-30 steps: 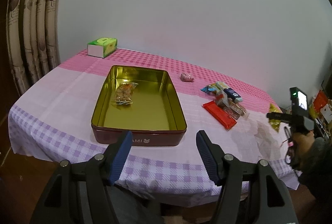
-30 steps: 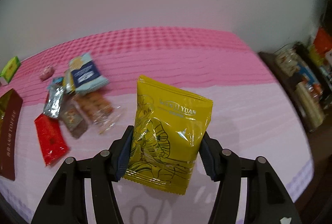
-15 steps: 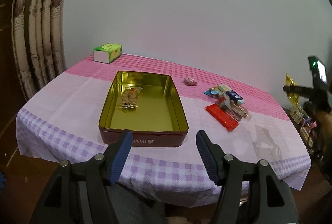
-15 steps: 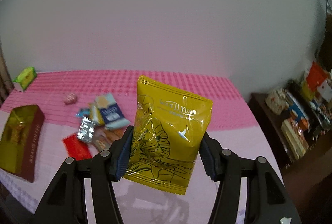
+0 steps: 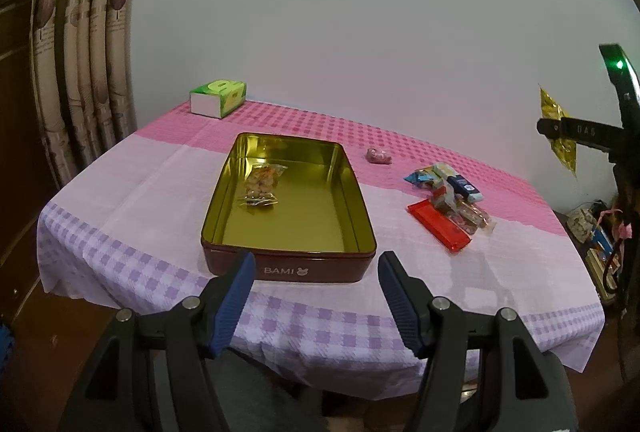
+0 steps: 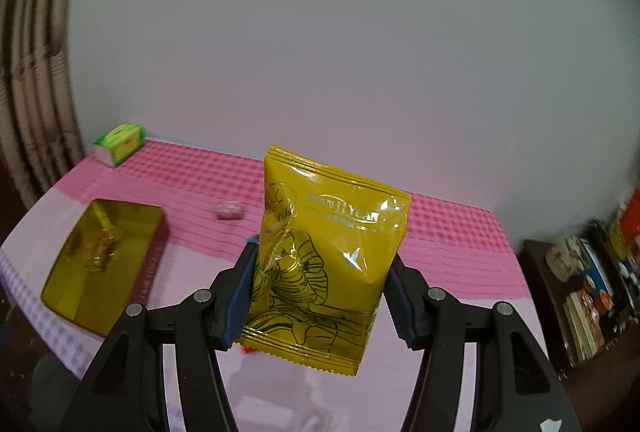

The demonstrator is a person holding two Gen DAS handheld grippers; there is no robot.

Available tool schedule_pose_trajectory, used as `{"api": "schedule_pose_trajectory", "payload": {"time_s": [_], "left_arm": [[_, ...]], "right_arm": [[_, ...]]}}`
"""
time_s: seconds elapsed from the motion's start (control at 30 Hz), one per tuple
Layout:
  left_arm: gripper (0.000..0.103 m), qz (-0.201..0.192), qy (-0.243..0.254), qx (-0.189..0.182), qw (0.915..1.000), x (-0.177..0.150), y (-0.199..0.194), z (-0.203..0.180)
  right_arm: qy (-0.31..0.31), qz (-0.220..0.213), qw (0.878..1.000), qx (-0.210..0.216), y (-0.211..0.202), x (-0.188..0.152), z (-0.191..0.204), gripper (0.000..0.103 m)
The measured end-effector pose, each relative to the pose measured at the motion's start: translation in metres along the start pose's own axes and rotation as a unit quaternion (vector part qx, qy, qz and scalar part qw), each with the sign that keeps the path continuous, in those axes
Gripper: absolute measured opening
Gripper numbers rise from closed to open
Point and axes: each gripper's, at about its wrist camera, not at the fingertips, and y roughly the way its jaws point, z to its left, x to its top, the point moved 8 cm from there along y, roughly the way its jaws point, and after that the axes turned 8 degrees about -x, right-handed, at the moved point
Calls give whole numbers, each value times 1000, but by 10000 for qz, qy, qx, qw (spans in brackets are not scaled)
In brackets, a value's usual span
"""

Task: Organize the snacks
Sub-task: 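Lift the yellow packet with the right gripper and carry it over the tin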

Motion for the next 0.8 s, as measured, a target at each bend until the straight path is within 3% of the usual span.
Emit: {"api": "schedule_pose_trajectory", "payload": {"time_s": [0.27,0.8], "left_arm": [[65,26,-33,29,10000,-1,1,4],[65,40,-28,20,10000,-2,-1,4]], "right_arm": [[-243,-152,9992,272,-20,6,42,55],[-315,-279,9982,432,-44,12,59,55]]}}
